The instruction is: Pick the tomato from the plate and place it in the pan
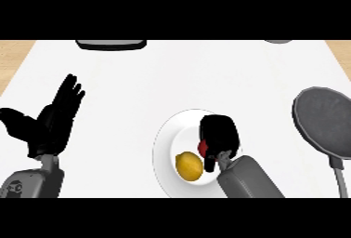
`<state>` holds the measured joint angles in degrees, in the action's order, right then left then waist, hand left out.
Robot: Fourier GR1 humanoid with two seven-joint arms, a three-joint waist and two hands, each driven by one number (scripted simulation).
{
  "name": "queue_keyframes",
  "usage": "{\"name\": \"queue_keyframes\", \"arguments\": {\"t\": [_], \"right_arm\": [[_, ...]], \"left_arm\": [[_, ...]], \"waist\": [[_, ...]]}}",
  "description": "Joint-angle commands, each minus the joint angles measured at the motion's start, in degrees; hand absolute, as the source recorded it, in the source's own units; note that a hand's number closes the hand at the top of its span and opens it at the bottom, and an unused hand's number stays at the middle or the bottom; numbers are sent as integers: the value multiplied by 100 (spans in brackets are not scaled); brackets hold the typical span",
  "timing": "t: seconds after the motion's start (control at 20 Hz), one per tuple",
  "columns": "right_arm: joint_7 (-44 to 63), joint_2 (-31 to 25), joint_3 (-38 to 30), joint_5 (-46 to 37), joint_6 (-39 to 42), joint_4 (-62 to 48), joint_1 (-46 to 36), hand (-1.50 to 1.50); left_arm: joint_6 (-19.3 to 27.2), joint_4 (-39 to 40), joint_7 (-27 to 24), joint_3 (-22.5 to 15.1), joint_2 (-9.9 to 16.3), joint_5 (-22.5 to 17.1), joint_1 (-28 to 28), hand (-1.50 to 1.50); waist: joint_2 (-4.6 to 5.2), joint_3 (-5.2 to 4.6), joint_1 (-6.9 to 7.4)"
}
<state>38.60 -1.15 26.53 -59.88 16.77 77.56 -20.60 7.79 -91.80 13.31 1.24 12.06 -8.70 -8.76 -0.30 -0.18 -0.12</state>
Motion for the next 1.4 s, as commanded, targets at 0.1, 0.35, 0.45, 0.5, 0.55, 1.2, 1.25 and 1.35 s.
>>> {"name": "queue_keyframes", "arguments": {"t": [0.1, 0.35, 0.45, 0.5, 0.55, 1.2, 1.25, 1.35], "right_arm": [[852, 107, -827, 5, -67, 403, -145, 150], [1455, -313, -223, -1128, -103, 1435, -414, 150], [1487, -662, -144, -1371, 74, 2070, -377, 150], [1652, -633, -153, -1522, 227, 2233, -684, 150], [1783, -601, -79, -1659, 466, 2343, -827, 150], [1185, -997, -1944, -1527, 951, 3183, -1015, 150], [1151, -1112, -2099, -1514, 946, 3477, -1003, 150], [886, -1312, -2568, -1348, 733, 3268, -1030, 150]], "left_arm": [[-131, -91, 31, 69, 74, -26, 68, 0], [-184, -112, 148, 179, 149, -105, 99, 0], [-166, 146, -172, 209, 72, -37, 100, 0], [-178, -240, 281, 227, 207, -134, 103, 0], [-49, 105, -192, 86, -67, 79, 126, 0], [-254, -288, 196, 222, 59, -26, 152, 0], [-297, 15, -113, 267, 25, 5, 112, 0], [-283, -3, 51, 254, -13, -43, -108, 0]], "waist": [[18, 17, 6], [-8, 13, -27], [-14, 10, -94], [-38, 14, -37], [-9, 9, -59], [26, 19, 20], [27, 18, -10], [32, 19, -6]]}}
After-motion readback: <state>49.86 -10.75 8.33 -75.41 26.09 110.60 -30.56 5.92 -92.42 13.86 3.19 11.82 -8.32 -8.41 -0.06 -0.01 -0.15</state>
